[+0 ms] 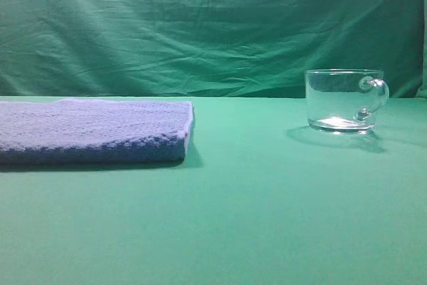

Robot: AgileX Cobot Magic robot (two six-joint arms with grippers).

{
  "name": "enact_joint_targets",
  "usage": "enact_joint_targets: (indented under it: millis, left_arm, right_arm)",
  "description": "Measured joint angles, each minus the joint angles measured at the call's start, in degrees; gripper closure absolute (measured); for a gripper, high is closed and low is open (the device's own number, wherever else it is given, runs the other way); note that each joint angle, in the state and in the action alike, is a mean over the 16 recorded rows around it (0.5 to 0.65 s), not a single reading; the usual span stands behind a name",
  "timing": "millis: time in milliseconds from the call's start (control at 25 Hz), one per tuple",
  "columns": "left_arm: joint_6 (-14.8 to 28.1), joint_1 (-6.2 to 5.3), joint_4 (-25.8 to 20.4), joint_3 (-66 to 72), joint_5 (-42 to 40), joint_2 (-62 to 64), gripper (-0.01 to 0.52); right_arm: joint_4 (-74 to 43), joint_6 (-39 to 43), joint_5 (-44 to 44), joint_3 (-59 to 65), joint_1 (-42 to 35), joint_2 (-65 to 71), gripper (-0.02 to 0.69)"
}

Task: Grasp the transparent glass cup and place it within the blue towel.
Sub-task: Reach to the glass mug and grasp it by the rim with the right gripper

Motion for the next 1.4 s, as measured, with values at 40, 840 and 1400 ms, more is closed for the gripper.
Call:
enact_joint_targets:
  millis: [40, 840, 1400]
  left_arm:
    - [0.0, 0.00, 0.0, 0.0, 0.0, 0.0, 0.514]
    - [0.0, 0.00, 0.0, 0.0, 0.0, 0.0, 0.514]
    - [0.0, 0.00, 0.0, 0.0, 0.0, 0.0, 0.514]
  right_arm:
    - [0.0, 0.0, 0.0, 0.0, 0.0, 0.0, 0.618]
    - [0.0, 0.0, -0.1, 0.0, 0.0, 0.0, 0.618]
    - [0.5, 4.3, -15.1, -1.9, 0.0, 0.8, 0.618]
